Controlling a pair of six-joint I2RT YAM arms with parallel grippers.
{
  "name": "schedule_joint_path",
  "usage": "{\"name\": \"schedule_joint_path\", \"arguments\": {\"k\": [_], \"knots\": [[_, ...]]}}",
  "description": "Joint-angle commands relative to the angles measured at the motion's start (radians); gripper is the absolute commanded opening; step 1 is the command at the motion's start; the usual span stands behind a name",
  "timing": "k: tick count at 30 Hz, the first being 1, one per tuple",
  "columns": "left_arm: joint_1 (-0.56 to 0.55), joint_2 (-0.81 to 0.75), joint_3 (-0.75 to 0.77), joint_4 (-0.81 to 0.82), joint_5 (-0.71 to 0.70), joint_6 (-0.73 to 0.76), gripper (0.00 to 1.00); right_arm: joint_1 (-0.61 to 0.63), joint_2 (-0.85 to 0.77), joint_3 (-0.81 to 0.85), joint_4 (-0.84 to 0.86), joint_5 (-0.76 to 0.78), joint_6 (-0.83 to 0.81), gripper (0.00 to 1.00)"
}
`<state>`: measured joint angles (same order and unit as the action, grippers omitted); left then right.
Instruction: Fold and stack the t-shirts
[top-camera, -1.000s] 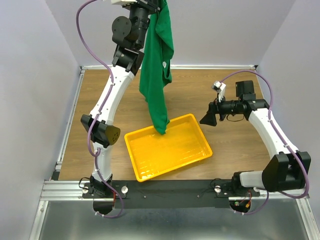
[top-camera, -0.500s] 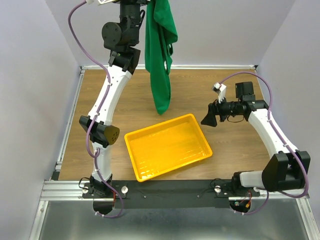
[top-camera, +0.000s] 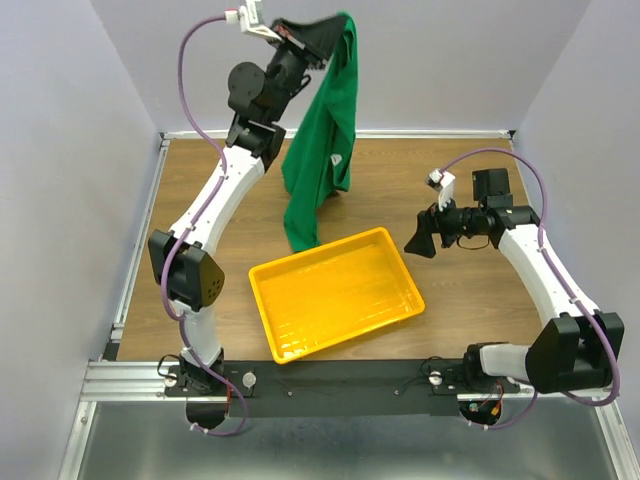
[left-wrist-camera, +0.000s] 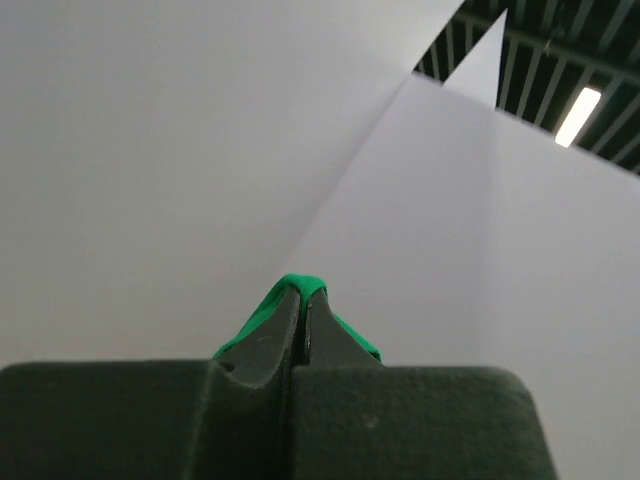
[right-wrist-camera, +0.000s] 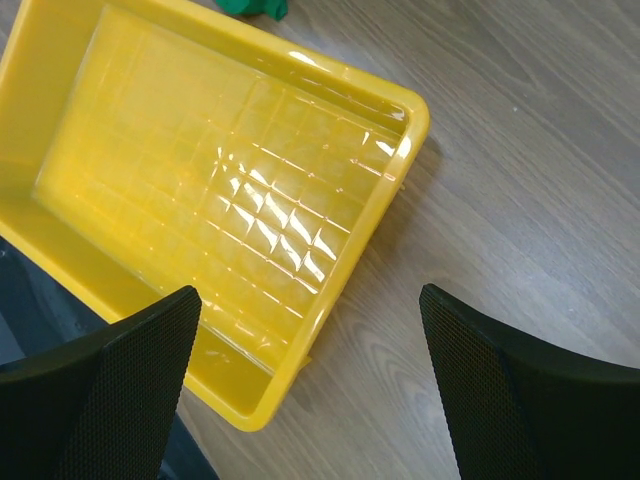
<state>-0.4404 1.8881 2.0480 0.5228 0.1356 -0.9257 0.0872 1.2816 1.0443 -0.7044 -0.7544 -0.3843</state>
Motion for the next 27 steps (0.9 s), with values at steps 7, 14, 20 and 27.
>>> {"name": "schedule_joint_path", "arguments": {"k": [7,14,20,27], "knots": [[-0.001,-0.070,-0.161,-0.454,0.217,0.221,0.04,0.005,-0.002,-0.026,0.002,0.036,-0.014,0.97],[-0.047,-0.239,-0.426,-0.673,0.004,0.522,0.69,0.008,-0.015,-0.037,-0.091,0.014,-0.263,0.97],[-0.034,-0.637,-0.764,-0.708,-0.373,0.573,0.90,0.078,0.042,0.005,-0.486,-0.103,-1.098,0.98],[0.066,-1.056,-1.116,-0.716,-0.396,0.306,0.96,0.446,0.288,0.117,-0.140,0.062,-0.934,0.94]]}}
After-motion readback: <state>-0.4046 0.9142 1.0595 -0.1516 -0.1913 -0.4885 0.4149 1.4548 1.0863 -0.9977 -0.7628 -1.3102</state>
